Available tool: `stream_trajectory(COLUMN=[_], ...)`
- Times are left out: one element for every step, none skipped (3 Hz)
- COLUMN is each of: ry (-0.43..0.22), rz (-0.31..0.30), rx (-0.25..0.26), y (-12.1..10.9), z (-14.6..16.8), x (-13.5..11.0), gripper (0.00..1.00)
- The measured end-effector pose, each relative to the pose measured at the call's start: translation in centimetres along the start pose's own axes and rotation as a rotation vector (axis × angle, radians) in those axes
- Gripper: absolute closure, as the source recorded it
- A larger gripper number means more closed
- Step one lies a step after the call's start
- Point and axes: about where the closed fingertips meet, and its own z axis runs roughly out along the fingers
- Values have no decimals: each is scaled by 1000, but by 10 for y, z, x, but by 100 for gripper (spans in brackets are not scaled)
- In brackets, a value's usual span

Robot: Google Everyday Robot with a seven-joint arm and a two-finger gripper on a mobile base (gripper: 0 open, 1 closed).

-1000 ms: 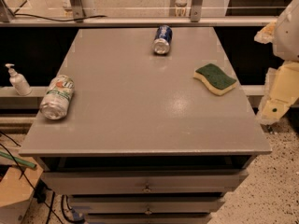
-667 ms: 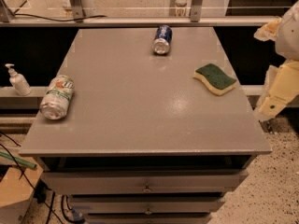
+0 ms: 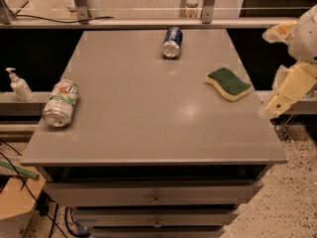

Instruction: Move sponge near 7up can

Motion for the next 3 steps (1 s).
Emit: stream_trajectory(ry=[3, -79, -165], rz=[10, 58, 100], rx=[5, 14, 10], y=[-2, -18, -44], z=[3, 20, 43], x=[1, 0, 2], gripper=[0, 0, 0])
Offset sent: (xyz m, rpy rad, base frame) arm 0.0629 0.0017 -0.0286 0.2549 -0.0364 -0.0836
